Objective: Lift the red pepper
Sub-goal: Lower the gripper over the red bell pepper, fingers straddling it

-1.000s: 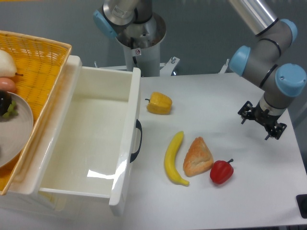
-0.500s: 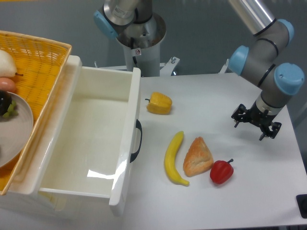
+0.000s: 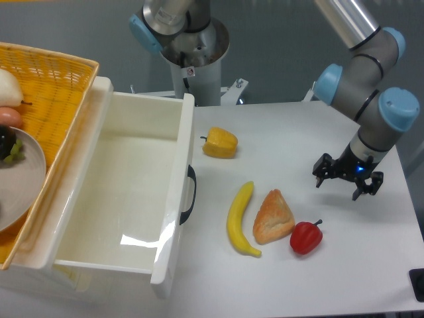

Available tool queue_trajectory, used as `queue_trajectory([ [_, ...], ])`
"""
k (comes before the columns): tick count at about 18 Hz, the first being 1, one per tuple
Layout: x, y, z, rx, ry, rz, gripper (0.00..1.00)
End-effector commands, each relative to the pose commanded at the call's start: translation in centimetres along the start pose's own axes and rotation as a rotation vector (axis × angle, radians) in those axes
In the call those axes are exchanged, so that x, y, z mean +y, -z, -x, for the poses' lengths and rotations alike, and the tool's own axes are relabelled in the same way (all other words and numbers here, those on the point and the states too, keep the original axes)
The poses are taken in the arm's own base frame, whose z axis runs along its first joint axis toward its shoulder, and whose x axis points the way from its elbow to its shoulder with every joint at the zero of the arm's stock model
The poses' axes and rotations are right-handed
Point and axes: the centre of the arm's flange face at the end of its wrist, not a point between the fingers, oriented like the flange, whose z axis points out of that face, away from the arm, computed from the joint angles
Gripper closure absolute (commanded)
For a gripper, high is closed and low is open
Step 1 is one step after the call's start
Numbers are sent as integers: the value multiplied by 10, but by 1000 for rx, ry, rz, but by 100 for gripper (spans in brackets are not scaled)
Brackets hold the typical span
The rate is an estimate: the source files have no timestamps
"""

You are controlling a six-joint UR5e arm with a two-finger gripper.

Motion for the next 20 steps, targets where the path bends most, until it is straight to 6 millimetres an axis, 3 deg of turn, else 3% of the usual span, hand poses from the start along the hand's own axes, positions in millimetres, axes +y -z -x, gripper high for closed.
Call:
queue_trajectory([
  [2, -18, -2, -10, -12, -38, 47, 0],
  [12, -29, -10, -15, -4, -62, 49, 0],
  [20, -55, -13, -24, -8, -92, 47, 0],
])
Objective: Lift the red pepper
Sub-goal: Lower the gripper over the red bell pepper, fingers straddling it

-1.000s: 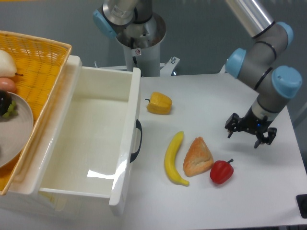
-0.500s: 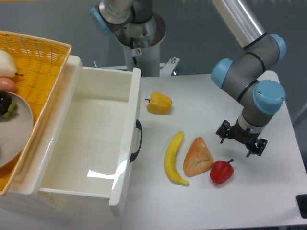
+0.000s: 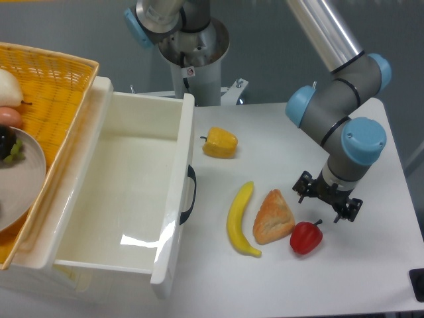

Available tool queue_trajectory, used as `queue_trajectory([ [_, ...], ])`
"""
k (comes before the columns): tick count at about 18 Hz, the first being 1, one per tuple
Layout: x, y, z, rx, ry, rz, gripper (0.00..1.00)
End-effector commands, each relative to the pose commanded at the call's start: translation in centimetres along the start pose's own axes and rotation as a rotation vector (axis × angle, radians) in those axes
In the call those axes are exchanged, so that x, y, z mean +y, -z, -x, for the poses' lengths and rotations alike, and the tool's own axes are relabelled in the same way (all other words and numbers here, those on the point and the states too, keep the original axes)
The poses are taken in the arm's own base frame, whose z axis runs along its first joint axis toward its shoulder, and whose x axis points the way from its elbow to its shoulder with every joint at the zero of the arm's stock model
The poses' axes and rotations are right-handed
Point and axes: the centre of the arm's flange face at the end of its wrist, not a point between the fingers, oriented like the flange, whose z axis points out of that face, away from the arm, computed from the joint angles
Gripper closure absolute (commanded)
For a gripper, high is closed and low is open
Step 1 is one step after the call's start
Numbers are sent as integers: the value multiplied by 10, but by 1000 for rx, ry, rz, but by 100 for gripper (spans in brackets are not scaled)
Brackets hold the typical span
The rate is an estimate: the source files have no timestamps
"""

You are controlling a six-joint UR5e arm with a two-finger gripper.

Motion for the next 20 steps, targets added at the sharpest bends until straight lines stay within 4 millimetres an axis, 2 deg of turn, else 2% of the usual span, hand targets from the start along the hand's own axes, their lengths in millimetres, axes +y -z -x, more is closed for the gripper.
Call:
queue_trajectory([
  [5, -6, -1, 12, -14, -8, -5, 0],
  [20, -23, -16, 16, -38, -30, -12, 0],
])
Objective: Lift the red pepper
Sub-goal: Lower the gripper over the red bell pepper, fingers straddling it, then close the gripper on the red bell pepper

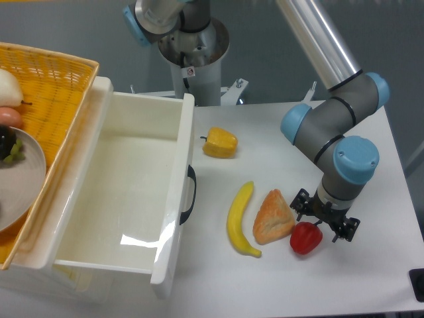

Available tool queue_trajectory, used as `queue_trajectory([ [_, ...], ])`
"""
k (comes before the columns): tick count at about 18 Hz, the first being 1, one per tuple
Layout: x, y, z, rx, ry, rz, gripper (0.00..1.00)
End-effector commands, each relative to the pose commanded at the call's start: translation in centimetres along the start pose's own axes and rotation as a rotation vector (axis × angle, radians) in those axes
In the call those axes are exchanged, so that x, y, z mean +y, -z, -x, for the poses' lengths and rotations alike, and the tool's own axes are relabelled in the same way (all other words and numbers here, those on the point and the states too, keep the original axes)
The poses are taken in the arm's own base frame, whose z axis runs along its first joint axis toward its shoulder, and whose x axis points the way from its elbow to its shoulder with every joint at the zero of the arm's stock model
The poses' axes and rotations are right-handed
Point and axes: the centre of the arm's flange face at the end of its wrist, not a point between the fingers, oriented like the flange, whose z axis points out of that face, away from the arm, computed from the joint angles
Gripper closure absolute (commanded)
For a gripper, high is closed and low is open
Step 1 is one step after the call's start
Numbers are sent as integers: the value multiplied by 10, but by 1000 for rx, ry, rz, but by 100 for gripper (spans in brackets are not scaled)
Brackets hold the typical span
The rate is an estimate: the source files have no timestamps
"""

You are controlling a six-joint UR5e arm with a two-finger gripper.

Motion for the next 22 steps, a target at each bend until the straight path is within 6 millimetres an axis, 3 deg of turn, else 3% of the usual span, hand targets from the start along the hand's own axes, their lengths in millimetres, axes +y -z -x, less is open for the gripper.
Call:
queue_trajectory([
  [14, -10, -22, -6, -13, -23, 39, 7],
  [22, -13, -23, -10, -24, 20, 80, 55],
])
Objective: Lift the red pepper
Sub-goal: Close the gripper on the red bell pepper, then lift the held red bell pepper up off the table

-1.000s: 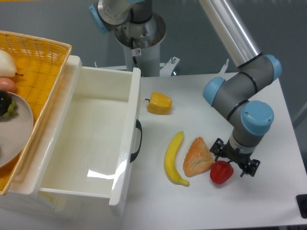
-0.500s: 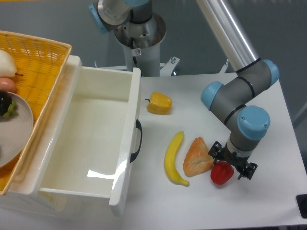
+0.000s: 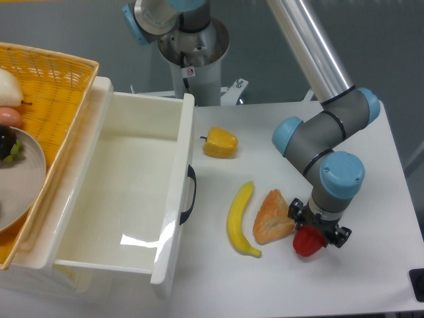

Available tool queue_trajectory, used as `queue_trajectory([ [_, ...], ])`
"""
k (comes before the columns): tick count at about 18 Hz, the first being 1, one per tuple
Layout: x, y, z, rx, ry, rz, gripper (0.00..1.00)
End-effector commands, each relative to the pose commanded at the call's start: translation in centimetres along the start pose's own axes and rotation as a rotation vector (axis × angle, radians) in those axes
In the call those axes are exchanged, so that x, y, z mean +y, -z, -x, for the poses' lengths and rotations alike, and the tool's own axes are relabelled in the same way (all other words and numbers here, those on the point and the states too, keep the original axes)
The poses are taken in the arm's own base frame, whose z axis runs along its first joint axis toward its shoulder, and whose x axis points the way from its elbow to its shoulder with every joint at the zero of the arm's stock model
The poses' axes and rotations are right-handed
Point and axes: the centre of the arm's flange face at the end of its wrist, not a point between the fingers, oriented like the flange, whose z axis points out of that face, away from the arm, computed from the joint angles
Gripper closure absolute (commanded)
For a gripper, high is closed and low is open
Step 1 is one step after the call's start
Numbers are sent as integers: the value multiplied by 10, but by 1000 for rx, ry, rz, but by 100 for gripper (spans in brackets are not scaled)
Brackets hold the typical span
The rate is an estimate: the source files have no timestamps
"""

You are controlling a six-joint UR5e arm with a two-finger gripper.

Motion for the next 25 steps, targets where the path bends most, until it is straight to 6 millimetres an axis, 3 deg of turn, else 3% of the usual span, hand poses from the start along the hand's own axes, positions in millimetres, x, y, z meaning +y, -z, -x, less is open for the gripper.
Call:
queue_trajectory([
  [6, 4, 11, 3, -10, 50, -17, 74],
  [13, 19, 51, 6, -19, 76, -48, 75],
  [19, 49, 111, 2, 32, 108, -41, 75],
  [21, 51, 127, -1, 30, 93, -41, 75],
  [25, 58, 141, 3, 37, 79, -20, 75],
])
